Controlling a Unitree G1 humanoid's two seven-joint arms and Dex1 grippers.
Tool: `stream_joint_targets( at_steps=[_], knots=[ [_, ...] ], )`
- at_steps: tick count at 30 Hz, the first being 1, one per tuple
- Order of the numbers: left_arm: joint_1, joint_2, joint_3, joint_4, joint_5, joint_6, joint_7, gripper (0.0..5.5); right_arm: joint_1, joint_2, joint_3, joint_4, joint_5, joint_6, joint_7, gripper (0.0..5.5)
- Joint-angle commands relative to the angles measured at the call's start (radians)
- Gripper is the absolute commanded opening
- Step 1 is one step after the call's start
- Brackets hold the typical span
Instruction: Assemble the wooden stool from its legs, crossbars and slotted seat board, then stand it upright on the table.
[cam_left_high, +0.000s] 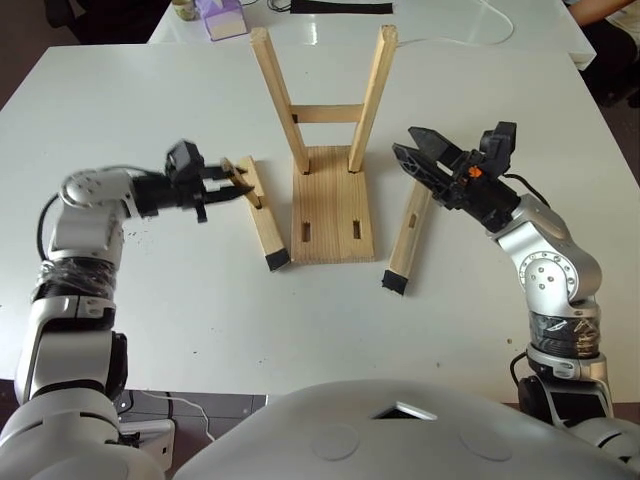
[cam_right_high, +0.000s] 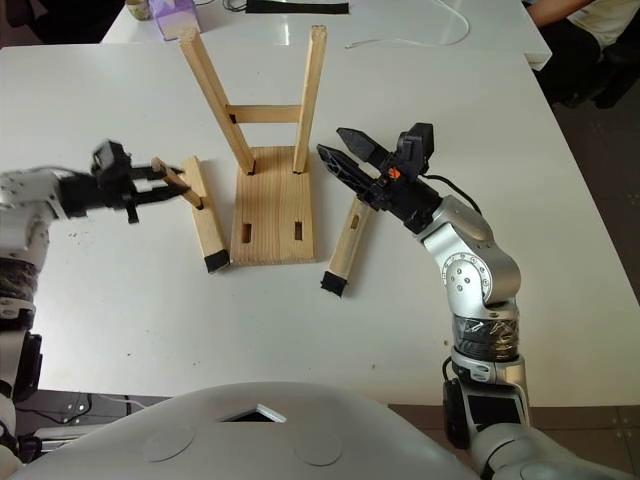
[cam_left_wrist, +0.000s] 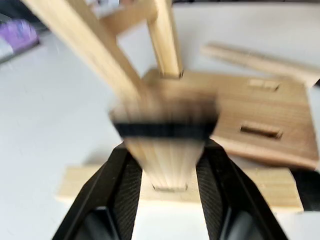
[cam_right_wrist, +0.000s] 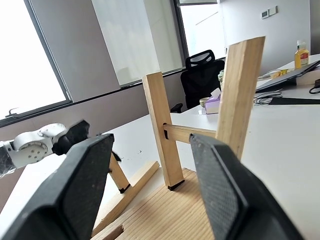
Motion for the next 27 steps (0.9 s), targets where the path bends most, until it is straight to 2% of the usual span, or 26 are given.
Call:
stream_joint_targets(
  at_steps=[1,8,14,18,21,27],
  knots=[
    [-0.006,0.030,0.035,-0.094,0.006,0.042,0.012,2.42,0.024,0.020,-0.017,-0.016,-0.007,-0.025,-0.032,2.79],
    [0.139,0.132,0.119,-0.350,-0.036,0.178,-0.005,2.42,0.113,0.048,-0.026,-0.063,-0.005,-0.043,-0.079,2.79],
    [0.238,0.156,0.236,-0.518,-0.132,0.303,0.030,2.42,0.173,0.072,-0.031,-0.102,-0.005,-0.066,-0.127,2.79],
    [0.319,0.101,0.409,-0.681,-0.231,0.419,0.199,2.42,0.217,0.085,-0.036,-0.121,0.003,-0.070,-0.150,2.79],
    [0.399,0.000,0.505,-0.815,-0.270,0.473,0.388,2.42,0.225,0.083,-0.049,-0.136,0.028,-0.053,-0.163,2.79],
    [0.249,-0.294,0.463,-0.946,-0.228,0.547,0.911,2.42,0.153,0.113,-0.173,-0.144,0.163,-0.002,-0.334,2.79]
  ],
)
